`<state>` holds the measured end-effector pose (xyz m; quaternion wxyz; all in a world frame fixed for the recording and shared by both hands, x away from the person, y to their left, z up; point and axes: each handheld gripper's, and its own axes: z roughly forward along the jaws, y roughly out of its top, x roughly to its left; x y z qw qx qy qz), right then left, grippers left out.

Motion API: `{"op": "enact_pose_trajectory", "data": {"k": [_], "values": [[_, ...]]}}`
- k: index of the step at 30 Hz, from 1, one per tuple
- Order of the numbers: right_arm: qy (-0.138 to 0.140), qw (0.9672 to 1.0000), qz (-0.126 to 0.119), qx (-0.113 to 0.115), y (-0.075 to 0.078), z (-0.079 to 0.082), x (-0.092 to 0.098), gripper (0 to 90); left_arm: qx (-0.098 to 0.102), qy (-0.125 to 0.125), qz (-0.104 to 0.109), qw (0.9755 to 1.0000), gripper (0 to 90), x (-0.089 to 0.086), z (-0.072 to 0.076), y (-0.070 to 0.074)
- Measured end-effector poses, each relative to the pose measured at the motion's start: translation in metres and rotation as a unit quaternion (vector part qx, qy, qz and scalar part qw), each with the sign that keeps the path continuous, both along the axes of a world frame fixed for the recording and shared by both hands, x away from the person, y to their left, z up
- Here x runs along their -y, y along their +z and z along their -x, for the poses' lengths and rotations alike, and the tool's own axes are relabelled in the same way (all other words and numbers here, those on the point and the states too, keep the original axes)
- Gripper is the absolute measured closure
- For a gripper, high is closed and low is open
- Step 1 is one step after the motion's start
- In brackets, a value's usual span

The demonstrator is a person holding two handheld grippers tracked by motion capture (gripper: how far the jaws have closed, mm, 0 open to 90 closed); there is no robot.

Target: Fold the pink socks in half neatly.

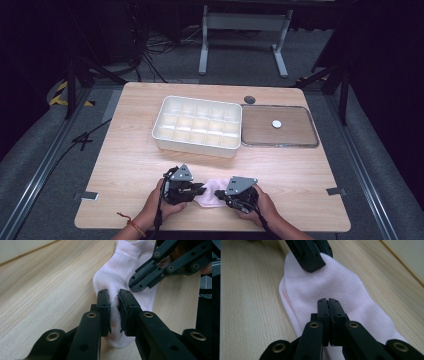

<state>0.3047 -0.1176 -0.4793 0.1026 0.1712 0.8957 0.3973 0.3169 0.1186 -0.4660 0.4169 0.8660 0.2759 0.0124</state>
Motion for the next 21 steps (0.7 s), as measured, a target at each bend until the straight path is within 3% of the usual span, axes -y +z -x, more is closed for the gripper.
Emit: {"op": "enact_pose_trajectory", "data": {"k": [2, 4, 7, 12, 17, 21], "values": [[0.000, 1.0000, -0.002, 0.000, 0.000, 0.000, 0.000, 89.0, 0.004, -0.005, -0.002, 1.0000, 80.6, 0.000, 0.000, 0.000], [0.000, 1.0000, -0.002, 0.000, 0.000, -0.001, 0.000, 88.9, -0.002, -0.002, 0.017, 0.9998, 81.4, 0.002, -0.002, 0.002], [0.000, 1.0000, -0.002, -0.001, 0.000, -0.001, -0.001, 89.0, 0.006, -0.008, 0.023, 0.9997, 82.2, 0.009, -0.002, 0.007], [-0.001, 1.0000, -0.002, -0.003, 0.000, -0.003, -0.002, 89.0, 0.015, -0.010, 0.014, 0.9998, 82.2, 0.014, -0.002, 0.008], [-0.001, 1.0000, -0.001, -0.007, 0.000, -0.003, -0.003, 89.0, 0.012, 0.006, 0.025, 0.9996, 82.0, 0.008, -0.004, 0.009], [-0.006, 1.0000, 0.004, -0.007, 0.001, -0.009, -0.011, 89.0, 0.018, 0.003, 0.021, 0.9996, 82.9, 0.005, -0.004, 0.011]]}}
